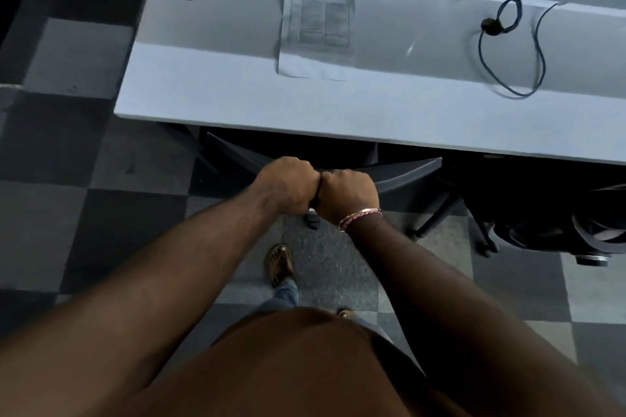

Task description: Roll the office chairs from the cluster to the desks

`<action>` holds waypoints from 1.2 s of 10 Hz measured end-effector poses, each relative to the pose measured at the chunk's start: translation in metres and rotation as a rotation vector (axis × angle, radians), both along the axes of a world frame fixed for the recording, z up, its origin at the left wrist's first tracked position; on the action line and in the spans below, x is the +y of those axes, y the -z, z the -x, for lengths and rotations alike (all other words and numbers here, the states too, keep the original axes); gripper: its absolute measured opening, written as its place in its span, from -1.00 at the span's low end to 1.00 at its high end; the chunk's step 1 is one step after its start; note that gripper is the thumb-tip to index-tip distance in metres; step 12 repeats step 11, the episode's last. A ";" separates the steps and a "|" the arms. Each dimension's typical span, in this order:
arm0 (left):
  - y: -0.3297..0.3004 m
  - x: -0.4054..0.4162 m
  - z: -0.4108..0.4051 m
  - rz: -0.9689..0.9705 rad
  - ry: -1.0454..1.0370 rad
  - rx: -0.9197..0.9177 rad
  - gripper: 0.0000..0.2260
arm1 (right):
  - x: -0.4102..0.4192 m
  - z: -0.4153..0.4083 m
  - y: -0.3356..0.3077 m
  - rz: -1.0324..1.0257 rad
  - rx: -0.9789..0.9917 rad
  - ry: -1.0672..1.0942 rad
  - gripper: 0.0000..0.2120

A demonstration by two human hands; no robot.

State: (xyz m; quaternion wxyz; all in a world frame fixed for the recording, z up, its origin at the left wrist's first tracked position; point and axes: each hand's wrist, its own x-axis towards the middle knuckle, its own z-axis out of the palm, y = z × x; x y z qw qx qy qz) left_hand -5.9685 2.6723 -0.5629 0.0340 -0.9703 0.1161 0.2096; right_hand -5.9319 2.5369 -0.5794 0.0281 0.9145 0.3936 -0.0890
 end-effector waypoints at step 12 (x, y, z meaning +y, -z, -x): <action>-0.064 0.010 0.031 0.047 -0.375 -0.230 -0.80 | 0.023 -0.008 -0.054 -0.196 -0.014 -0.129 -0.71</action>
